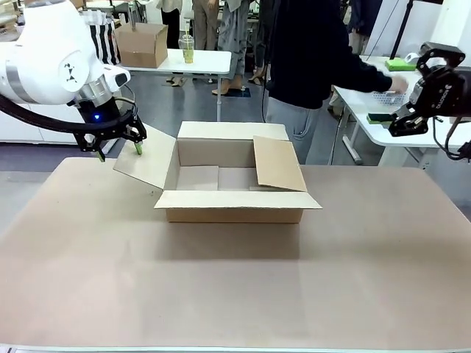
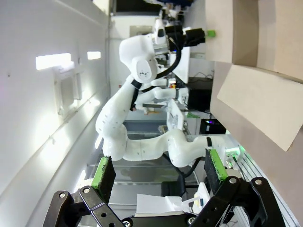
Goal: Pack the gift set into the box.
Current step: Place both hands on the side flaps of the Package Box and spread them outward.
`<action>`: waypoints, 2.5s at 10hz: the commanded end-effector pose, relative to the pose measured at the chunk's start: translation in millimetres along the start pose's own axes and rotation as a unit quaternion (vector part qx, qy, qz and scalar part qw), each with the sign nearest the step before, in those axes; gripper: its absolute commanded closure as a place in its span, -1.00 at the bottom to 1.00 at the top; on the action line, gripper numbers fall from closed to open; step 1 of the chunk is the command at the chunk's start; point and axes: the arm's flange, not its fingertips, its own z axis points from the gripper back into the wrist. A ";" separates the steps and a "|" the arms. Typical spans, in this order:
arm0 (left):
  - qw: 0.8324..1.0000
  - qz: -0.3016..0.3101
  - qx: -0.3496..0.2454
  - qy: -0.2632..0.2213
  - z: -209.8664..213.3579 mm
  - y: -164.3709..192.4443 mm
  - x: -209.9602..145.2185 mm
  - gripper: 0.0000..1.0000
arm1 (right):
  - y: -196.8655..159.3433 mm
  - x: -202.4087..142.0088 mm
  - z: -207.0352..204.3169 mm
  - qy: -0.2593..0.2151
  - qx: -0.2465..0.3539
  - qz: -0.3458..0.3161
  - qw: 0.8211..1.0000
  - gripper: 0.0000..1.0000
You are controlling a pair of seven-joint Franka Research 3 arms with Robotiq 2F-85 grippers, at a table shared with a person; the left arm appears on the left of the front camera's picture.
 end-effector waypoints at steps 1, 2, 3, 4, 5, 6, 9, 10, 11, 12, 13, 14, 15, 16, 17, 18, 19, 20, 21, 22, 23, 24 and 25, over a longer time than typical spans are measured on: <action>1.000 0.007 0.012 0.001 0.2 0.3 1.5 -1.00 | 45.2 25.7 -47.4 0.051 -0.148 -0.006 0.988 -1.00; 1.000 0.007 0.012 0.001 0.2 0.3 1.5 -1.00 | 71.1 51.8 -97.9 0.088 -0.242 0.013 0.966 -1.00; 1.000 0.007 0.012 0.001 0.2 0.3 1.5 -1.00 | 82.3 66.9 -136.7 0.098 -0.318 0.021 0.943 -1.00; 1.000 0.007 0.012 0.001 0.2 0.3 1.5 -1.00 | 87.3 77.4 -165.6 0.098 -0.373 0.033 0.922 -1.00; 1.000 0.007 0.012 0.001 0.2 0.3 1.5 -1.00 | 89.6 85.5 -192.3 0.105 -0.403 0.044 0.908 -1.00; 1.000 0.007 0.012 0.001 0.2 0.3 1.5 -1.00 | 87.7 93.1 -220.5 0.092 -0.467 0.052 0.878 -1.00; 1.000 0.007 0.012 0.001 0.2 0.3 1.5 -1.00 | 69.0 103.9 -285.3 0.024 -0.597 0.099 0.796 -1.00; 1.000 0.007 0.012 0.001 0.2 0.3 1.5 -1.00 | 59.1 106.7 -300.2 0.010 -0.608 0.116 0.785 -1.00; 1.000 0.007 0.012 0.001 0.2 0.3 1.5 -1.00 | 44.0 111.8 -315.7 -0.019 -0.643 0.138 0.753 -1.00; 1.000 0.007 0.012 0.001 0.2 0.3 1.5 -1.00 | 26.2 114.3 -331.1 -0.026 -0.684 0.165 0.710 -1.00; 1.000 0.007 0.012 0.001 0.2 0.3 1.5 -1.00 | 7.0 114.6 -346.1 -0.029 -0.698 0.180 0.692 -1.00; 1.000 0.007 0.012 0.001 0.2 0.3 1.5 -1.00 | -10.4 112.3 -355.5 -0.026 -0.702 0.185 0.687 -1.00; 1.000 0.007 0.012 0.001 0.2 0.3 1.5 -1.00 | -21.8 108.8 -350.6 0.025 -0.682 0.169 0.712 -1.00; 1.000 0.007 0.012 0.001 0.2 0.3 1.5 -1.00 | -3.6 104.8 -339.6 -0.007 -0.687 0.194 0.700 -1.00; 1.000 0.007 0.012 0.001 0.2 0.3 1.5 -1.00 | -3.6 104.8 -339.6 -0.007 -0.687 0.194 0.700 -1.00; 1.000 0.007 0.012 0.001 0.2 0.3 1.5 -1.00 | -3.6 104.8 -339.6 -0.007 -0.687 0.194 0.700 -1.00; 1.000 0.007 0.012 0.001 0.2 0.3 1.5 -1.00 | -21.3 105.3 -348.1 0.005 -0.691 0.189 0.698 -1.00; 1.000 0.007 0.012 0.001 0.2 0.3 1.5 -1.00 | -27.7 107.6 -362.7 -0.012 -0.748 0.154 0.645 -1.00; 1.000 0.007 0.012 0.001 0.2 0.3 1.5 -1.00 | -32.2 115.2 -364.6 -0.028 -0.745 0.150 0.650 -1.00; 1.000 0.007 0.012 0.001 0.2 0.3 1.5 -1.00 | -38.8 119.9 -363.9 -0.044 -0.755 0.127 0.641 -1.00; 1.000 0.007 0.012 0.001 0.2 0.3 1.5 -1.00 | -50.3 125.1 -365.8 -0.048 -0.759 0.107 0.641 -1.00; 1.000 0.007 0.012 0.001 0.2 0.3 1.5 -1.00 | -64.4 131.8 -367.7 -0.049 -0.760 0.080 0.643 -1.00; 1.000 0.007 0.012 0.001 0.2 0.3 1.5 -1.00 | -77.5 136.1 -369.1 -0.059 -0.777 0.061 0.624 -1.00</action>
